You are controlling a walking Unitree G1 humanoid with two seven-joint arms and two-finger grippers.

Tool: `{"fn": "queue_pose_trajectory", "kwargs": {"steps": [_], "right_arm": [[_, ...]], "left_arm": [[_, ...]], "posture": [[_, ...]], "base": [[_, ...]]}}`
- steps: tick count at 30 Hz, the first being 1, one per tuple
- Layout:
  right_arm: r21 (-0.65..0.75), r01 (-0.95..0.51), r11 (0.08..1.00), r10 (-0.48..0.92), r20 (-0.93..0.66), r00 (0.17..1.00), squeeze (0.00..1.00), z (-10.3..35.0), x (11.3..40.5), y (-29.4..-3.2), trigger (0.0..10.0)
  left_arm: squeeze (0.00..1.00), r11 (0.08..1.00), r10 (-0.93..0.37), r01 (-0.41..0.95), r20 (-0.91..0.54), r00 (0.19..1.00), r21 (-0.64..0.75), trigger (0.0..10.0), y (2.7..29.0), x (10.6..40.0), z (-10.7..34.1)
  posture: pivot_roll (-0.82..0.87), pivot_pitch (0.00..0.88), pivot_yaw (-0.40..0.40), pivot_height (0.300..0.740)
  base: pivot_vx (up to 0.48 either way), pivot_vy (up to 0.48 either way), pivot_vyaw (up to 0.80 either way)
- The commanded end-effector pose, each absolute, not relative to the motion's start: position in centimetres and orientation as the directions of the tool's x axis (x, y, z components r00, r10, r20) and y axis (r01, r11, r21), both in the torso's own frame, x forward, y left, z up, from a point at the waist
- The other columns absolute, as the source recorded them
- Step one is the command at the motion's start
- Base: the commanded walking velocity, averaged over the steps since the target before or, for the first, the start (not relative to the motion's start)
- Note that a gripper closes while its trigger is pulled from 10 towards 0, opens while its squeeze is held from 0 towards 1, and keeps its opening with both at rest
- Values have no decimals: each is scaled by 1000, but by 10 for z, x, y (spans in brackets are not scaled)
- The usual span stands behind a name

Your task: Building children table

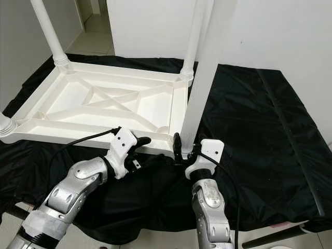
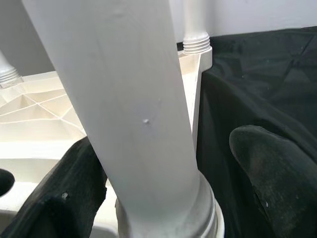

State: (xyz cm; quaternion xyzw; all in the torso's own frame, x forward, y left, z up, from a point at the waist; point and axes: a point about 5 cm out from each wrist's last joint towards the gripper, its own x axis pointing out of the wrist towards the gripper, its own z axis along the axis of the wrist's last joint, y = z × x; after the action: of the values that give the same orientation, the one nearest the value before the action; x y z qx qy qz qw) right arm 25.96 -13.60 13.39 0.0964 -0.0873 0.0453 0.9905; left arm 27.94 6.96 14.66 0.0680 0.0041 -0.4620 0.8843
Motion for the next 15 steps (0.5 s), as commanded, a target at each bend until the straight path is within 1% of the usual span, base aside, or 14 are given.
{"fn": "queue_pose_trajectory", "kwargs": {"steps": [1, 3, 7, 10, 12, 13, 15], "right_arm": [[164, -100, 981, 73, 162, 984, 0, 130, 258, -138, 10000], [122, -136, 983, 115, 169, 979, 0, 130, 258, -139, 10000], [113, -168, 979, 147, 175, 974, 0, 130, 258, -142, 10000], [95, -203, 975, 183, 184, 966, 0, 132, 259, -147, 10000], [83, -227, 970, 209, 188, 960, 0, 133, 260, -148, 10000], [61, -259, 964, 244, 183, 952, 0, 133, 261, -149, 10000], [45, -279, 959, 268, 178, 947, 0, 132, 261, -150, 10000]], "left_arm": [[0, 604, -789, 790, -61, 612, 105, 10000, 73, 279, 146], [0, 594, -798, 800, -66, 600, 86, 10000, 75, 279, 147], [0, 584, -806, 808, -61, 588, 73, 10000, 79, 278, 149], [0, 605, -790, 790, -52, 612, 103, 10000, 90, 281, 152], [0, 613, -783, 783, -47, 620, 106, 10000, 93, 282, 153], [0, 598, -794, 794, -48, 606, 111, 10000, 93, 282, 153], [0, 586, -803, 802, -49, 594, 115, 10000, 92, 281, 153]], "posture": [[-65, 72, -11, 740], [-61, 64, -12, 740], [-50, 58, -22, 740], [-43, 42, -39, 740], [-41, 40, -41, 740], [-34, 31, -51, 740], [-34, 31, -51, 740]], "base": [[0, 0, 0], [0, 0, 0], [0, 0, 0], [0, 0, 0], [0, 0, 0], [0, 0, 0], [0, 0, 0]]}}
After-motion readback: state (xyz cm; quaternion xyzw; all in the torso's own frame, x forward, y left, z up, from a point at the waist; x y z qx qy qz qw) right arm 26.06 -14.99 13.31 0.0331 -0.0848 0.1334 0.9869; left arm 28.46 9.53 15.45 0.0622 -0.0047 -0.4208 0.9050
